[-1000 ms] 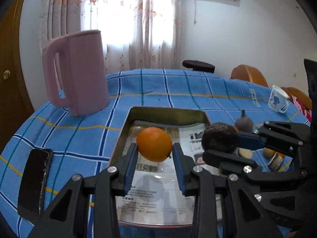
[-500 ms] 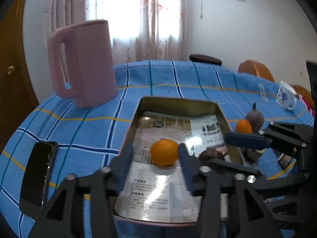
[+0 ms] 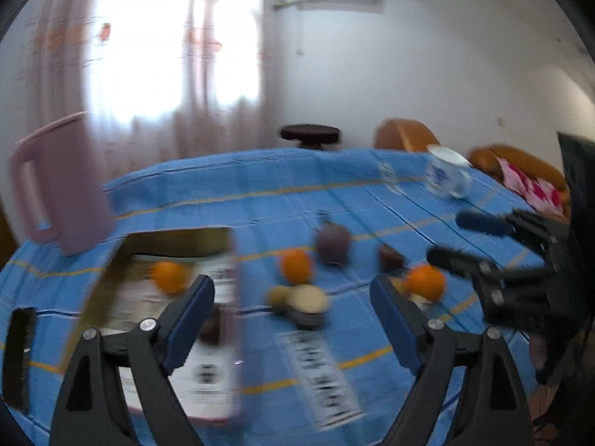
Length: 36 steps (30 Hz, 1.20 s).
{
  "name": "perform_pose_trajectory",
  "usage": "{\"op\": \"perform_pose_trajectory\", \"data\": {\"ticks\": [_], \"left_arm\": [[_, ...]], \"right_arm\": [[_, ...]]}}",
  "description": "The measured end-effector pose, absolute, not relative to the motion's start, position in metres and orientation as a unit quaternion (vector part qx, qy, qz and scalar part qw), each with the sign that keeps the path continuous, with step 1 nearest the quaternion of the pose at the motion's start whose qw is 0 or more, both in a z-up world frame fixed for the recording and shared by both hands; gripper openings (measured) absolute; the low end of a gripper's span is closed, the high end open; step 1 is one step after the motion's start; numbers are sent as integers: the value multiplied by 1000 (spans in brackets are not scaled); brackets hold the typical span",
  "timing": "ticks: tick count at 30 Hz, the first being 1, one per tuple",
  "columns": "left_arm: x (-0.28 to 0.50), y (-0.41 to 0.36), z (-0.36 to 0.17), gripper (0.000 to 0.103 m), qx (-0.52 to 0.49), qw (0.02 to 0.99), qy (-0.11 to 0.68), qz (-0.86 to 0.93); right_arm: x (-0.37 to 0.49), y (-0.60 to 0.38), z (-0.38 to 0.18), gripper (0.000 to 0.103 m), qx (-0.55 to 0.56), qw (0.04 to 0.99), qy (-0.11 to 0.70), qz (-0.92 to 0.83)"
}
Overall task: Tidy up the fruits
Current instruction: 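Grasp the small brown-labeled jar with the left gripper, then grasp the large orange with the right gripper while the left gripper holds the jar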
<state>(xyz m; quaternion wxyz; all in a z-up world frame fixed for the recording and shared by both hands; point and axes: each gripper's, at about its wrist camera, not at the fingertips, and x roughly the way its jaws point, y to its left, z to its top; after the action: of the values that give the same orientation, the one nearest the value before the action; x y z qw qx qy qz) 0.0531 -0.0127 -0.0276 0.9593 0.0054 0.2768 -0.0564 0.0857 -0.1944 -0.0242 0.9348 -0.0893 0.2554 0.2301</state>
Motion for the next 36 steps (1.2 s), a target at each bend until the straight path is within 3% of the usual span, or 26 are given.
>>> {"op": "perform_pose_trajectory", "data": {"ticks": [10,12,14,17,32,35,36], "left_arm": [[89,-85,-57,87,37,925,356,-130],[95,-89,-61,80,35,917,372,-140],[98,-90,-64,59,25,911,383,-150],[103,-90,-68,41,5,901,397,-177],[78,-37,-51,41,-24,941,323,-99],[77,-38,-50,41,-20,943,318,-98],[77,-38,-50,41,-21,944,315,-96]], "right_arm": [[93,-241,-37,66,-36,944,269,189],[94,-244,-39,66,-31,943,271,192],[96,-242,-43,66,-29,941,275,197],[97,-235,-44,66,-34,938,276,206],[118,-190,-67,65,-86,891,360,264],[121,-186,-72,48,-94,881,377,272],[121,-187,-72,49,-91,881,374,274]]}}
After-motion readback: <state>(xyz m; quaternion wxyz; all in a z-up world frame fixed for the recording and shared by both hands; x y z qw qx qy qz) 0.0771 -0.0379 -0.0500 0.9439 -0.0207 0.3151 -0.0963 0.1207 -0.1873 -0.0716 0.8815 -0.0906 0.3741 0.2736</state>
